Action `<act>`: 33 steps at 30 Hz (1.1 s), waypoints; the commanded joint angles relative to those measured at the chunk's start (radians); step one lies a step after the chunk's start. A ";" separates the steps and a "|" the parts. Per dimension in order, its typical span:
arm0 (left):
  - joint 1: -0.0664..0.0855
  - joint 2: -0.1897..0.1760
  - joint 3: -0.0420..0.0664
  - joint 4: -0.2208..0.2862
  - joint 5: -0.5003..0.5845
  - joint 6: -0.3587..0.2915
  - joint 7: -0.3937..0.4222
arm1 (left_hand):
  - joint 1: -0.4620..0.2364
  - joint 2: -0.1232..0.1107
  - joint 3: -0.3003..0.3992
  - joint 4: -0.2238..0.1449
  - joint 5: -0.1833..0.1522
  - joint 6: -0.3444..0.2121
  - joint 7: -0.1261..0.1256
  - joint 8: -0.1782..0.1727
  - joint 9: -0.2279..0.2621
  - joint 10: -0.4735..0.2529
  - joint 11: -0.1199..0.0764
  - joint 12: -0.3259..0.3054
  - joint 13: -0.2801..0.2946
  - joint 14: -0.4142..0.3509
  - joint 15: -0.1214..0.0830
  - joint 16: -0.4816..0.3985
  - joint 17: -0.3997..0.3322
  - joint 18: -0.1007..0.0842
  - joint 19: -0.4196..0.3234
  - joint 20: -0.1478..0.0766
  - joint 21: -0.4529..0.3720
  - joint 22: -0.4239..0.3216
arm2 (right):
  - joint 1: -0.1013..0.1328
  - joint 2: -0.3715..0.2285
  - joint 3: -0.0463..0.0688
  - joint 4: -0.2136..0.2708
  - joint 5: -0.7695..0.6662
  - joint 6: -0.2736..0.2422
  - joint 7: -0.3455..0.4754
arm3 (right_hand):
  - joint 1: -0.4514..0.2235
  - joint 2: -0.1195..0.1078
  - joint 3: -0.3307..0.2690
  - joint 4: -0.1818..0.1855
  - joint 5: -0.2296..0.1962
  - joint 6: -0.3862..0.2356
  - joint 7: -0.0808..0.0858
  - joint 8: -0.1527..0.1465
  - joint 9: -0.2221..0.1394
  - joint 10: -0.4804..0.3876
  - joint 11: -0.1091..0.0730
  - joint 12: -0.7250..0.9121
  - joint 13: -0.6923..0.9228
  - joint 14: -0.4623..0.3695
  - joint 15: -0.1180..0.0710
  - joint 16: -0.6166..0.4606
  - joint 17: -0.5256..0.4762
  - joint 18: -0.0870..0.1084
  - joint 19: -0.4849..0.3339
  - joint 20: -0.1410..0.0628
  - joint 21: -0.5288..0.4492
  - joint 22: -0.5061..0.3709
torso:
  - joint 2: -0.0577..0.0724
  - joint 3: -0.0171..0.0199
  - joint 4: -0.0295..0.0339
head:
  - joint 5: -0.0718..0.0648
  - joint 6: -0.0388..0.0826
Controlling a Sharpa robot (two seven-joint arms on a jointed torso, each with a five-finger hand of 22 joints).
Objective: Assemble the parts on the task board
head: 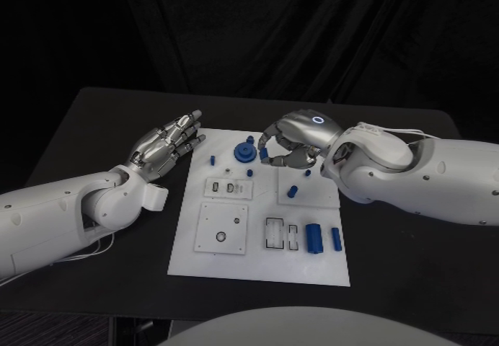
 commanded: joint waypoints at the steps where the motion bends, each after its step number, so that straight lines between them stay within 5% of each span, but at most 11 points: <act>1: -0.001 0.002 0.001 0.000 -0.001 0.006 0.008 | 0.008 -0.001 0.005 0.001 0.006 -0.003 -0.003 0.004 0.000 0.000 0.007 -0.005 0.001 0.000 0.007 -0.002 -0.001 0.019 0.002 0.006 0.003 0.000 | -0.020 0.038 0.000 -0.017 -0.003 0.072 -0.033 | -0.002 0.009 0.000 -0.007 -0.005 0.006 -0.005 0.027 0.061 0.106 -0.009 0.003 0.263 0.106 -0.006 0.003 0.263 0.005 0.030 -0.009 -0.008 0.225 | 0.000 0.0017 -0.0016 | 0.002 -0.001; 6: -0.001 0.005 0.001 -0.002 -0.001 0.007 0.008 | 0.008 -0.001 0.005 0.001 0.006 -0.003 -0.003 0.004 0.000 0.000 0.007 -0.005 0.001 0.000 0.007 -0.002 -0.001 0.019 0.002 0.006 0.003 0.000 | -0.048 0.098 0.000 -0.054 -0.003 0.117 -0.050 | -0.003 0.008 -0.002 -0.008 -0.008 0.003 -0.003 0.028 0.063 0.106 -0.007 0.003 0.263 0.106 -0.005 0.003 0.263 0.009 0.020 -0.009 -0.022 0.219 | 0.001 0.0017 0.0038 | 0.004 -0.003; 12: -0.001 0.009 0.001 -0.004 -0.001 0.010 0.006 | 0.008 -0.001 0.005 0.000 0.006 -0.004 -0.003 0.004 0.000 0.000 0.006 -0.006 0.001 0.000 0.008 -0.002 -0.001 0.019 0.002 0.006 0.003 0.000 | -0.066 0.134 0.000 -0.079 -0.004 0.140 -0.084 | 0.000 0.007 -0.001 -0.014 -0.003 -0.005 0.002 0.030 0.067 0.106 -0.002 0.003 0.263 0.106 -0.002 0.003 0.263 0.013 0.012 -0.008 -0.034 0.215 | 0.001 -0.0002 0.0005 | 0.011 -0.009; 33: -0.001 0.014 0.001 -0.003 -0.001 0.015 0.003 | 0.008 0.000 0.007 -0.001 0.008 -0.007 -0.003 0.003 0.000 -0.001 0.007 -0.008 0.000 0.000 0.008 -0.002 -0.001 0.019 0.002 0.006 0.002 0.000 | -0.076 0.145 0.000 -0.061 -0.089 0.171 -0.136 | -0.013 0.006 -0.005 -0.018 -0.004 -0.027 0.009 0.030 0.075 0.106 0.004 0.003 0.263 0.106 0.004 0.003 0.263 0.011 0.018 -0.003 -0.028 0.217 | -0.001 -0.0002 -0.0001 | 0.013 -0.021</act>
